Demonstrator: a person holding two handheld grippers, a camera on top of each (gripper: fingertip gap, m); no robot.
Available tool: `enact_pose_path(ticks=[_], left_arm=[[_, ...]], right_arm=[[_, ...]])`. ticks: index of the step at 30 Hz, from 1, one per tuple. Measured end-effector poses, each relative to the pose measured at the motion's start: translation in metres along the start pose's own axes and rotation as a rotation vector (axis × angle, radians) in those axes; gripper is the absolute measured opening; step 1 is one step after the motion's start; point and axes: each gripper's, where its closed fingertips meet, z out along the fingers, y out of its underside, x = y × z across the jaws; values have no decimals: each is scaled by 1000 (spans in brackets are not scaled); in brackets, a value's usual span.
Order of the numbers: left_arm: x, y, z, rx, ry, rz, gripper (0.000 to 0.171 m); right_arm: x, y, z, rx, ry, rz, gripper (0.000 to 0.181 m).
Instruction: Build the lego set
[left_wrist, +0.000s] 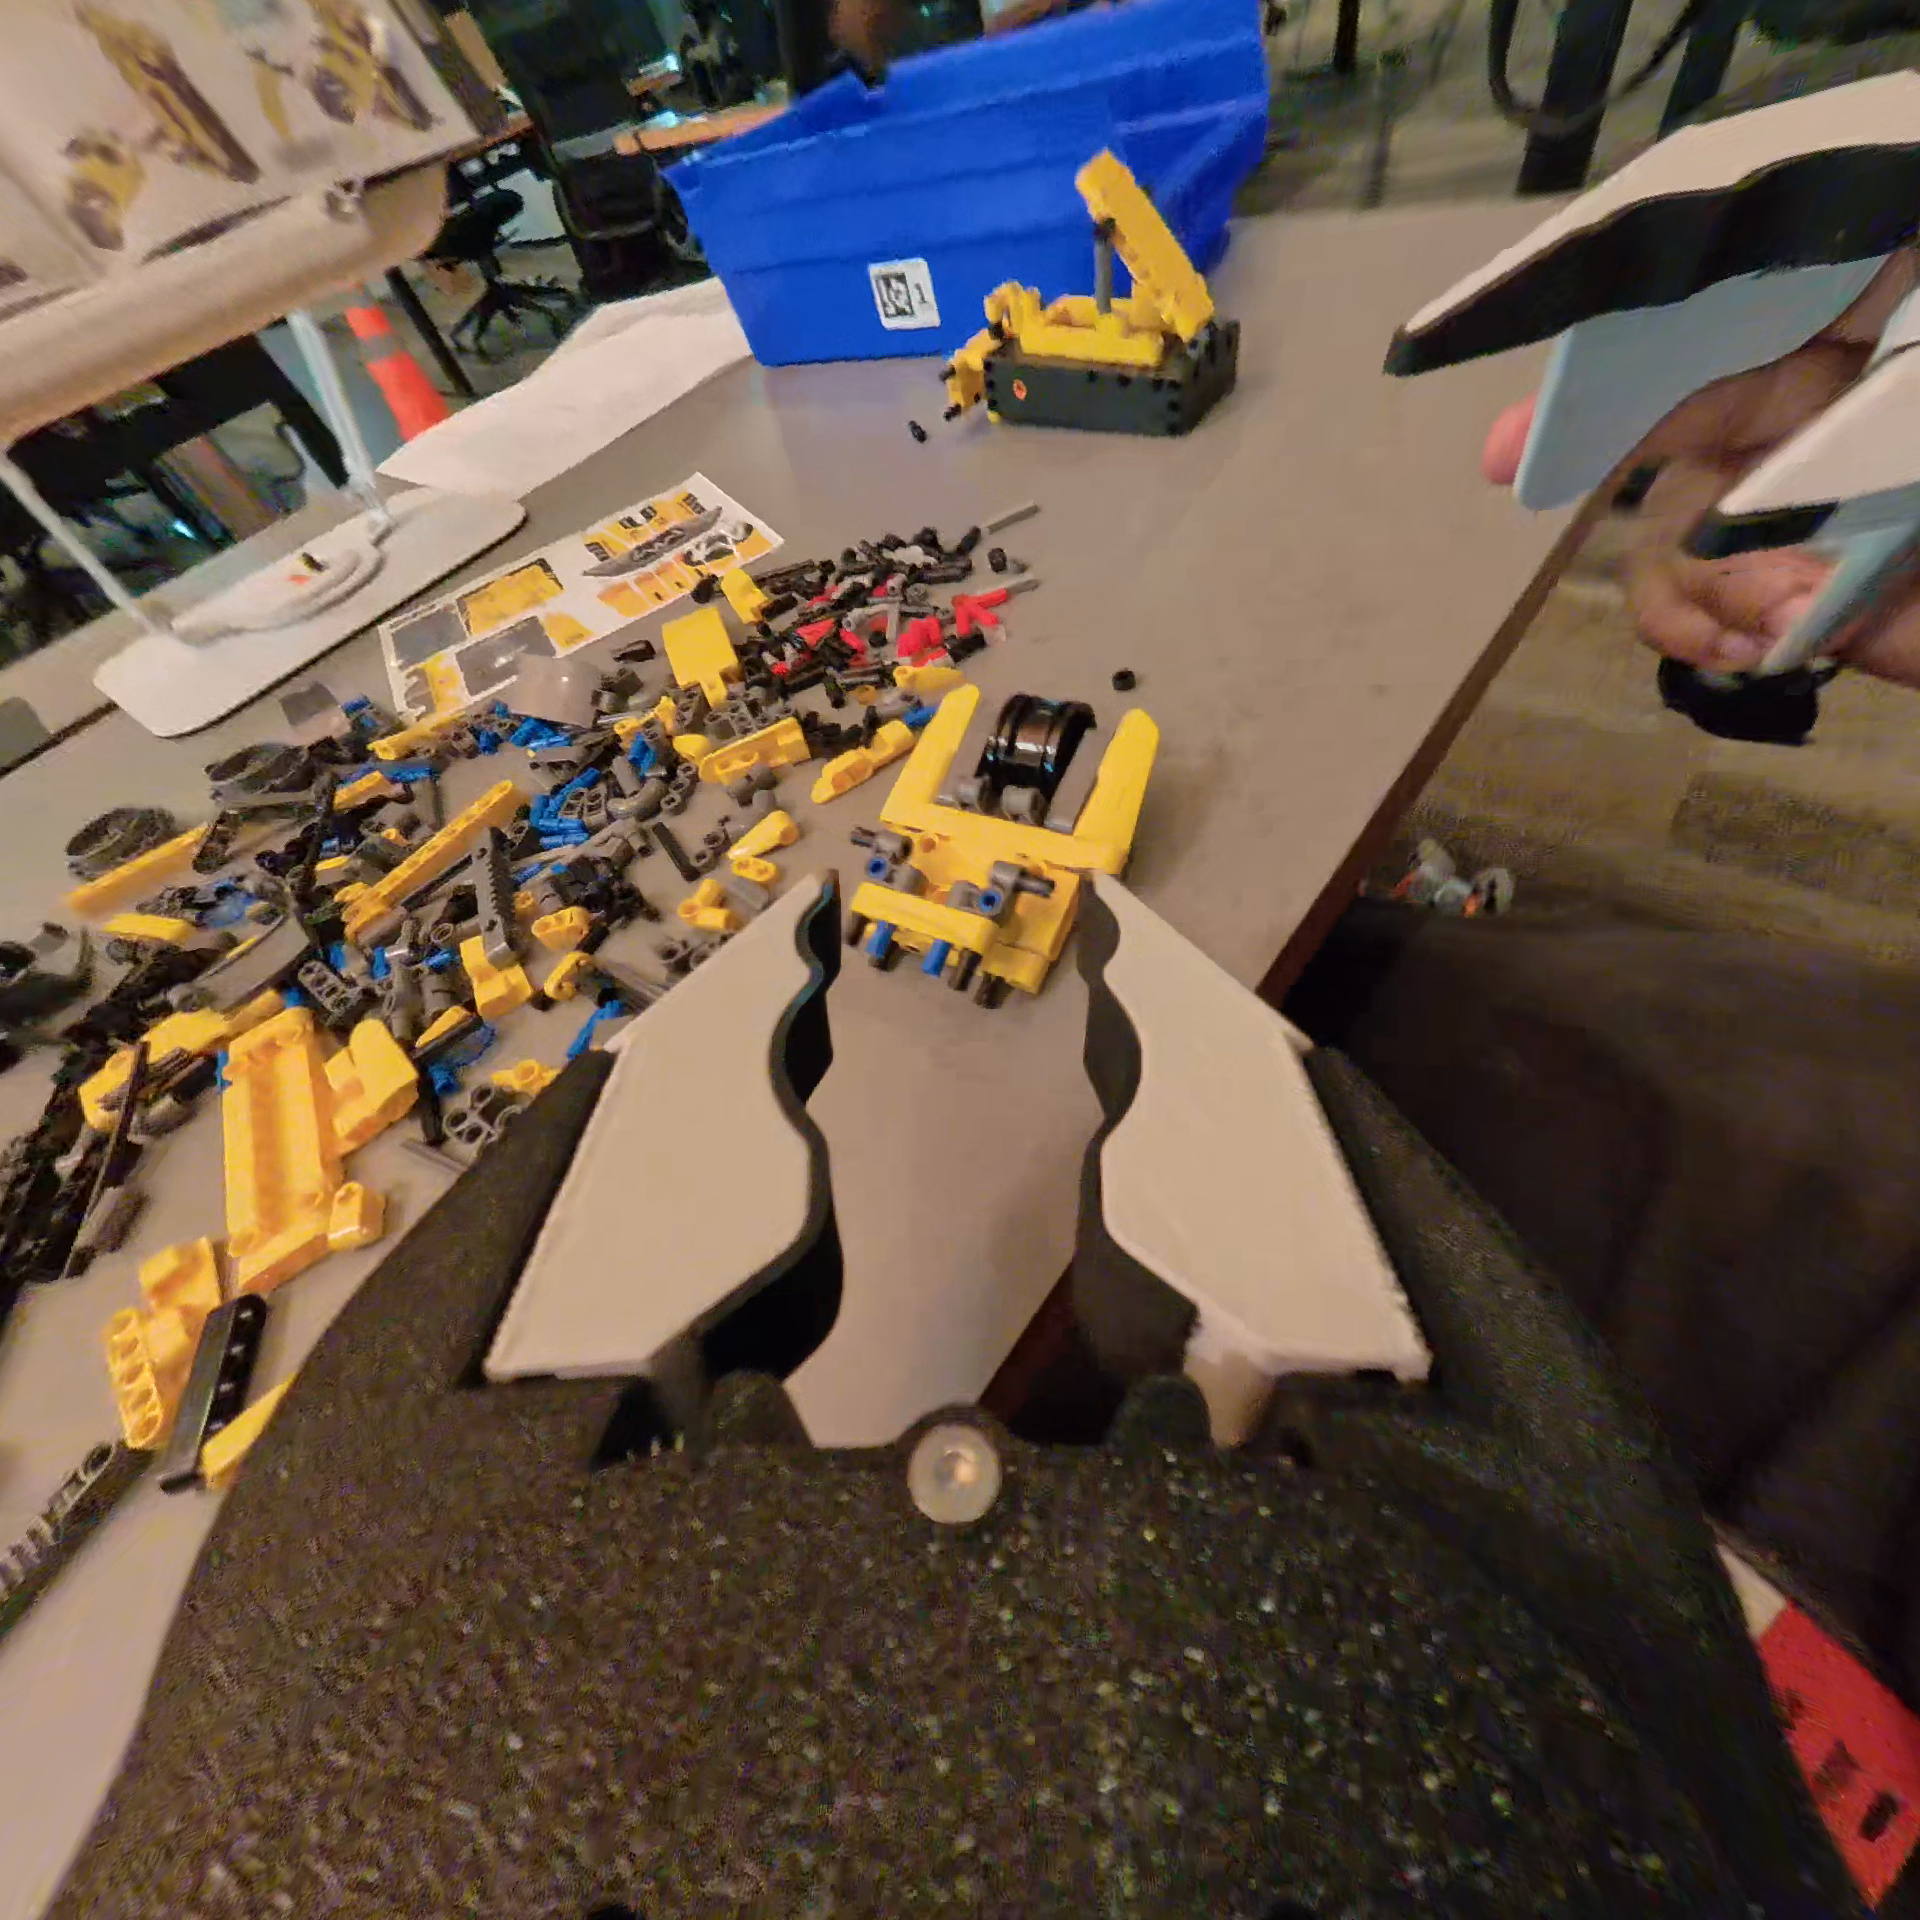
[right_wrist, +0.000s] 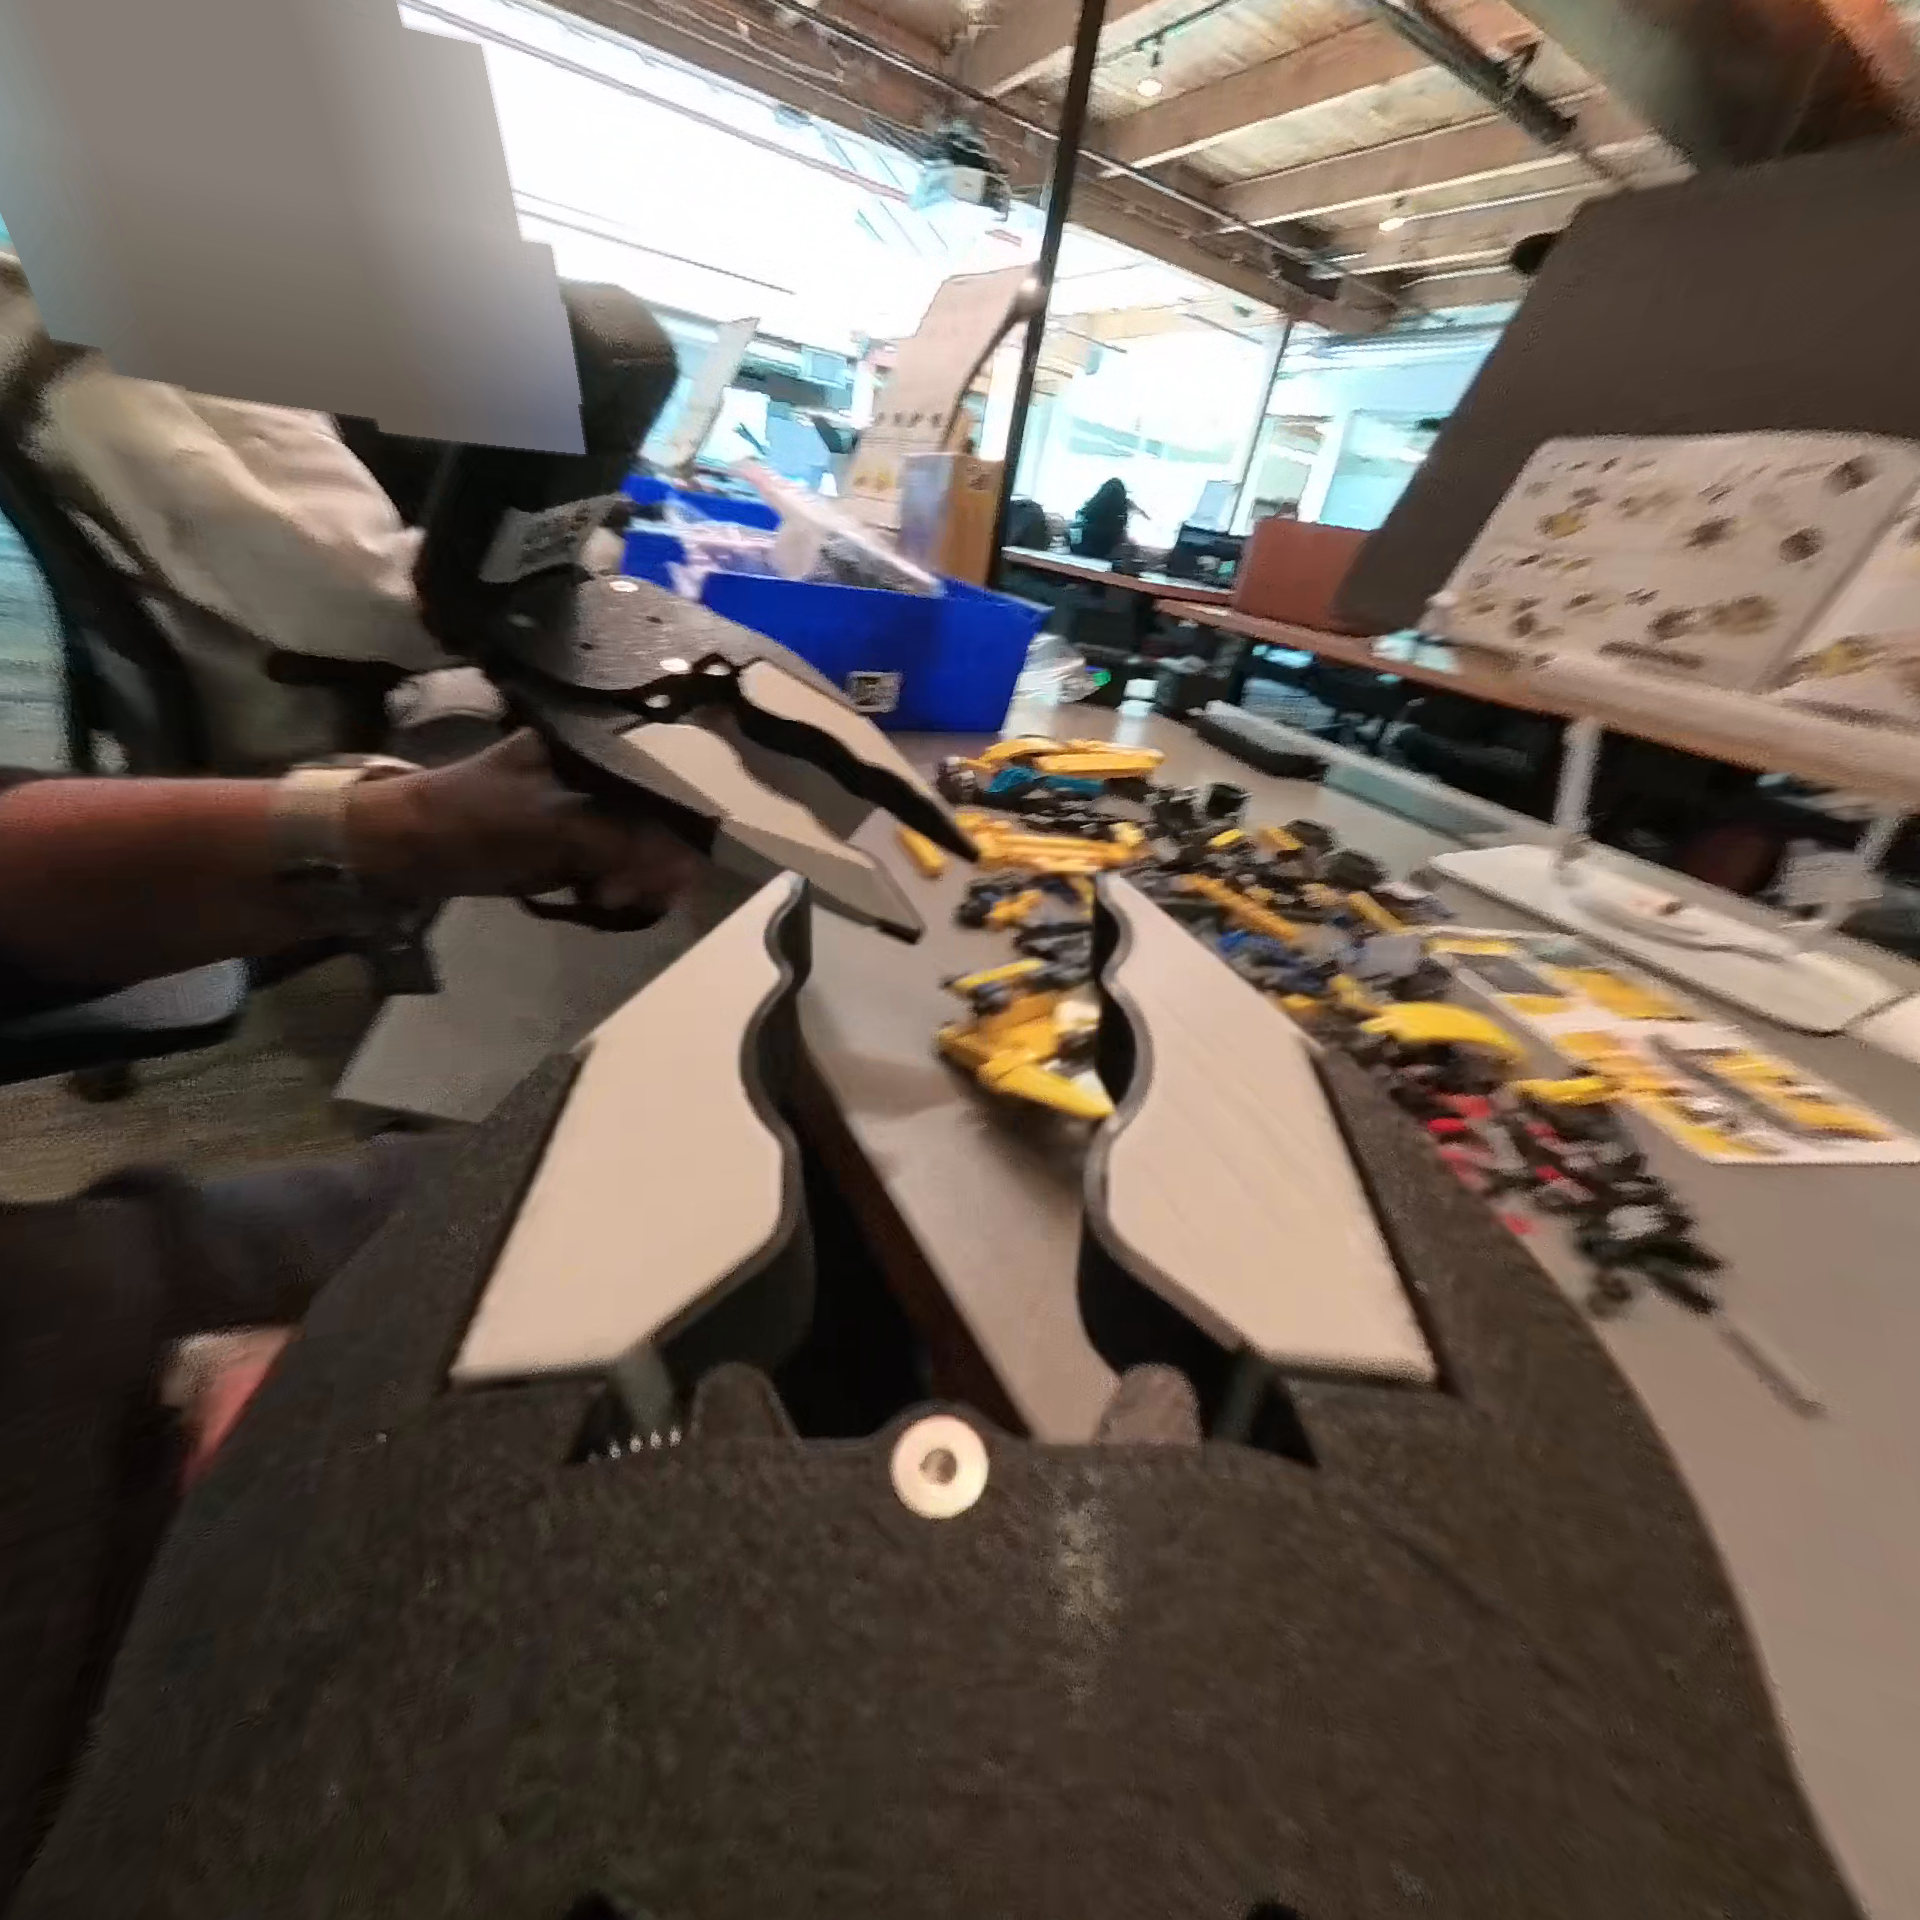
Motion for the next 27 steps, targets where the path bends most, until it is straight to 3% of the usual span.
enact_pose_path(ticks=[3,5,7,9,12,15,20,27], left_arm=[[-20,-16,3,25,-32,-84,43],[-40,-13,17,-54,-47,-188,41],[-48,-18,33,-78,30,-298,41],[-54,-28,44,-10,81,-358,40],[-50,-37,44,123,159,-373,40],[-48,-54,25,292,224,-344,40],[-69,-61,8,445,217,-439,38],[-67,-60,13,416,216,-422,38]], right_arm=[[32,-26,11,28,85,-69,51],[61,-36,23,69,120,-88,49],[97,-18,40,13,158,-47,45],[117,8,51,-70,129,92,46],[115,12,50,-48,-39,331,45],[119,6,44,8,-81,428,21],[107,17,51,-90,-69,328,20],[91,27,58,-181,-68,185,25]])
